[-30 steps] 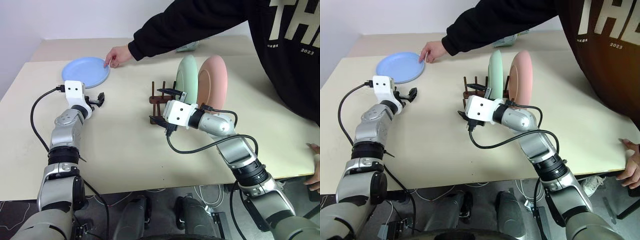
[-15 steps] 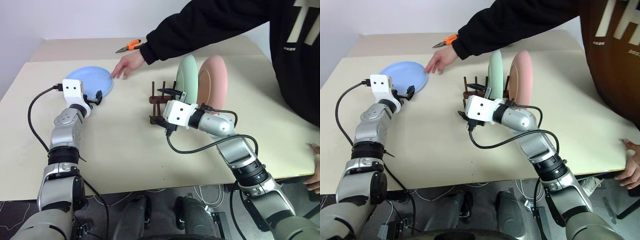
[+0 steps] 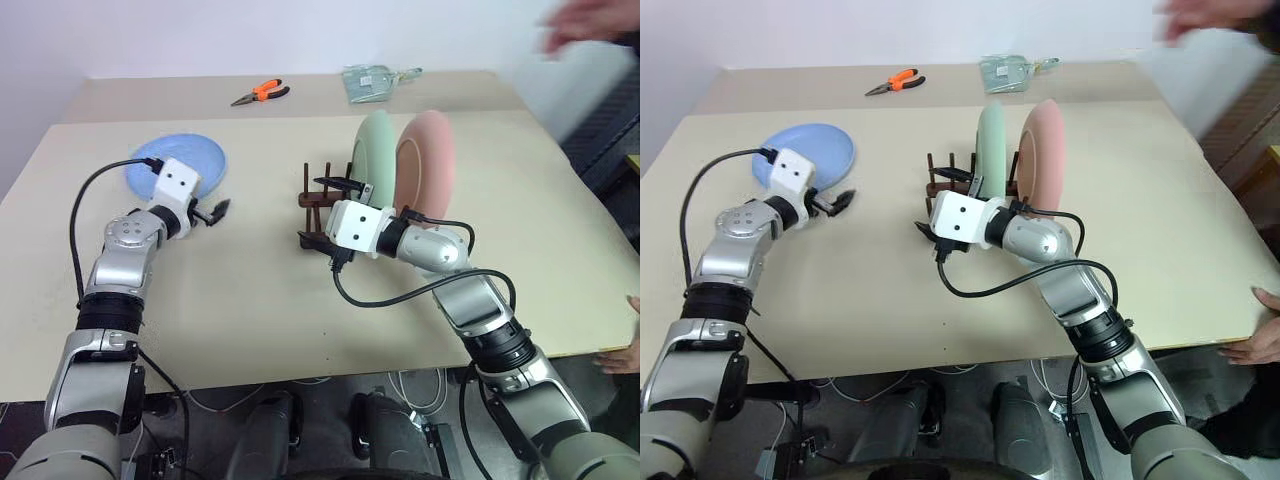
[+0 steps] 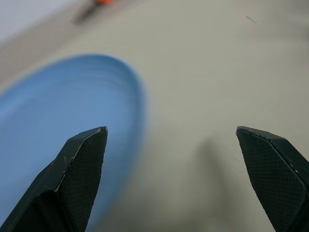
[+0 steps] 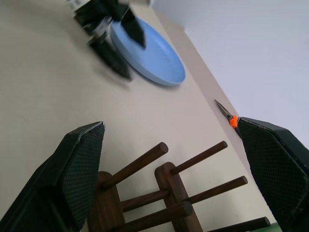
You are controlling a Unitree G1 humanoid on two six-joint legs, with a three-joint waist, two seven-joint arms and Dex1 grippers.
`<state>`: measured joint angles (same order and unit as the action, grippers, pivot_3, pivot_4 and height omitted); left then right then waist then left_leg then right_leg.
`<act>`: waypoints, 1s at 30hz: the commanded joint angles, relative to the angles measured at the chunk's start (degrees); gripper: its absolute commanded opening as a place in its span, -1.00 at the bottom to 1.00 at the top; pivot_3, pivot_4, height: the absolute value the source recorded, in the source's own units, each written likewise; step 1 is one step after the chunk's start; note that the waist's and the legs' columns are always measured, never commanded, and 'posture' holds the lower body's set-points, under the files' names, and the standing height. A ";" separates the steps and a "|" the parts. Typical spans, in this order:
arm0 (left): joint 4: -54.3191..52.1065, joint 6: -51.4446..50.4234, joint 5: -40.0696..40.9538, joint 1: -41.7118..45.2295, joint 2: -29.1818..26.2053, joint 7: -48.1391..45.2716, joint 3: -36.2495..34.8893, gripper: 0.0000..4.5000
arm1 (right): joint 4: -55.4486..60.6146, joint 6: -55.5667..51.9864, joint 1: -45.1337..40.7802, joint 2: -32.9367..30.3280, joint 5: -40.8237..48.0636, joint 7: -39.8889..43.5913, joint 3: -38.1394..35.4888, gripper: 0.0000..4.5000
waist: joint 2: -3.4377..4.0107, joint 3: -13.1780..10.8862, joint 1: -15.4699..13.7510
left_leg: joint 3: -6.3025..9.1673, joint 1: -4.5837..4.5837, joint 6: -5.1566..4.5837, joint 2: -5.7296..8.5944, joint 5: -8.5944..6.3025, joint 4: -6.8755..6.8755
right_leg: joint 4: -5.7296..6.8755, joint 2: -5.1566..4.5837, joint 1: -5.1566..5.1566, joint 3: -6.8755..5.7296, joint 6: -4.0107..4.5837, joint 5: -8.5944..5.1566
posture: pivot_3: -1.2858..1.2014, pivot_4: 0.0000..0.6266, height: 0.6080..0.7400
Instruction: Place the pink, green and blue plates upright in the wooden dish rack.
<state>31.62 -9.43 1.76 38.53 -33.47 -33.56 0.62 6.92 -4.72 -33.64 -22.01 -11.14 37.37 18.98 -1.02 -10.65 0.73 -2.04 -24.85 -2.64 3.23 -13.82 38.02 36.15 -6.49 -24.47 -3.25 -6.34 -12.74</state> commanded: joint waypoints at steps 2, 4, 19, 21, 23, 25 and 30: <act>3.77 1.76 -0.58 3.87 0.04 4.05 -2.51 0.95 | 1.48 0.54 -0.56 0.46 -0.13 -0.83 -0.88 1.00 | 0.00 0.00 -0.03 | 0.00 0.00 0.00 0.00 0.00 0.00 | 0.01 0.00 0.00 0.00 0.00 0.00 | 0.03 -0.52 1.00; 5.23 2.49 3.25 5.89 1.92 8.67 -7.71 0.95 | 1.62 0.49 -0.33 0.48 -0.22 -0.97 -0.88 1.00 | 0.00 0.00 -0.06 | 0.00 0.00 -0.01 0.00 0.00 0.00 | 0.01 0.00 0.00 0.00 0.00 0.00 | 0.03 -0.52 1.00; -2.55 -14.51 30.41 10.46 15.42 49.43 -42.57 0.95 | 1.59 0.86 0.05 0.54 -0.42 -0.88 -0.74 1.00 | -0.07 0.02 -0.09 | 0.06 0.00 0.00 0.00 0.00 0.05 | 0.03 -0.04 0.02 0.00 -0.02 0.01 | 0.03 -0.52 1.00; -1.57 -16.87 32.55 11.03 15.27 49.35 -43.35 0.95 | 1.44 1.06 -0.15 0.63 -0.31 -0.74 -0.70 1.00 | -0.11 0.04 -0.24 | 0.06 0.00 0.00 0.01 0.00 0.06 | 0.02 -0.05 0.04 0.00 -0.02 0.01 | 0.03 -0.52 1.00; -0.01 -19.47 33.69 11.55 14.54 47.58 -42.70 0.95 | 1.36 1.22 -0.22 0.73 -0.25 -0.63 -0.63 1.00 | -0.13 0.05 -0.34 | 0.06 0.00 0.00 0.03 0.00 0.07 | 0.02 -0.04 0.06 -0.01 -0.02 0.01 | 0.03 -0.52 1.00; 2.05 -20.74 35.07 12.44 14.06 47.45 -43.28 0.95 | 1.35 1.24 -0.22 0.77 -0.32 -0.61 -0.58 1.00 | -0.13 0.06 -0.31 | 0.06 0.00 0.00 0.04 0.00 0.07 | 0.01 -0.03 0.07 -0.02 -0.02 0.01 | 0.03 -0.52 1.00; 8.66 -19.48 39.68 15.66 13.19 50.41 -48.28 0.57 | 1.79 0.92 0.00 0.66 -0.41 -0.61 -0.69 1.00 | -0.14 0.06 0.00 | 0.06 0.00 0.02 0.03 0.01 0.06 | 0.02 0.00 0.05 -0.01 -0.02 0.01 | 0.03 -0.52 1.00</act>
<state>39.84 -29.88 39.49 52.70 -18.96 15.92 -46.04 6.99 -4.60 -32.63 -21.54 -11.77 36.90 19.01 -1.16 -10.59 0.74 -1.98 -24.85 -2.61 3.26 -13.81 38.08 36.18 -6.49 -24.43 -3.25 -6.35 -12.73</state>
